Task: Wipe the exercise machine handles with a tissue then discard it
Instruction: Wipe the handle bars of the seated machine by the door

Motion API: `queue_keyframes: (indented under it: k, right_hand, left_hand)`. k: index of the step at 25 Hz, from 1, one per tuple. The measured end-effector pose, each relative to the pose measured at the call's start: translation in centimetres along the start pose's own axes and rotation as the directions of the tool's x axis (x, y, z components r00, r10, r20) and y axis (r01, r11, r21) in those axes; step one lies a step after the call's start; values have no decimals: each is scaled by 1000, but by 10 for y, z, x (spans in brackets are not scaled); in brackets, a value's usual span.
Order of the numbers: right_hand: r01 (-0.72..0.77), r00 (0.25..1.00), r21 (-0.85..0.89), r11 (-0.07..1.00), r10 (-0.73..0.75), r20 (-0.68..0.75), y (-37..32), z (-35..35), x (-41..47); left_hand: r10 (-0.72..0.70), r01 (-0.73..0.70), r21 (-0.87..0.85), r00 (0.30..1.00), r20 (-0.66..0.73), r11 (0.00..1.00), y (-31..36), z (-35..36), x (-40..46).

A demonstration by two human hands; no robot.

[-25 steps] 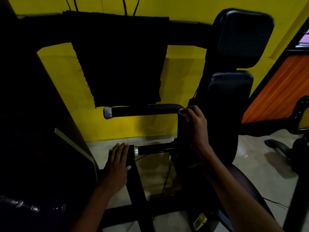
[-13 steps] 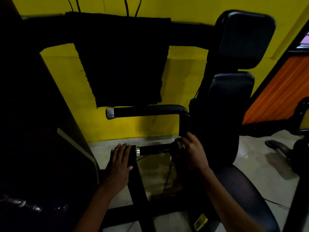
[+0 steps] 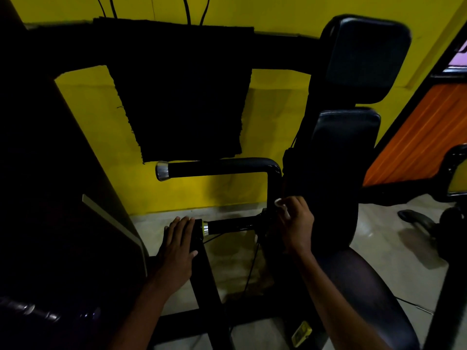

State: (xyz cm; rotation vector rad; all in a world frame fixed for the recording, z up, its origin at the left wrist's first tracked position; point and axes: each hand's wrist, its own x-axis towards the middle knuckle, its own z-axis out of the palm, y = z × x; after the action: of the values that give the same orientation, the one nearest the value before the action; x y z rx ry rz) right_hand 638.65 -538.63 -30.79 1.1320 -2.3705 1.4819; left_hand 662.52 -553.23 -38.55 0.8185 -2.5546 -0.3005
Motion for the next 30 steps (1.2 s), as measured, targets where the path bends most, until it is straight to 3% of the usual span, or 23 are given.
queue_keyframes:
  k: [5,9,11,15,20,22,27,30]
  right_hand:
    - [-94,989,-49,994,99,107,19,0,-26]
    - [-227,971,103,968,233,-49,-1,-4,16]
    - [-187,980,80,979,192,-57,-18,-5,56]
    - [-246,969,103,964,241,62,-28,-7,77]
    - [-430,879,8,903,416,233,16,-7,26]
    - [-429,877,-2,903,417,239,22,-6,24]
    - [-335,941,237,912,312,129,-13,-9,90]
    - [-326,941,102,940,313,125,-14,-5,75]
  left_hand:
    - [3,-3,9,1000,-6,1000,1,0,0]
    - [11,-11,26,1000,-11,1000,1,-1,1]
    - [6,-6,43,1000,1,999,0,1,1]
    - [-13,12,20,1000,14,1000,1,1,1]
    - [-7,7,-4,1000,2,1000,0,2,0]
    - [-7,7,-10,1000,-1,1000,0,1,0]
    - [-1,1,3,1000,6,1000,-1,1,0]
    - [-21,21,-1,1000,15,1000,1,0,0]
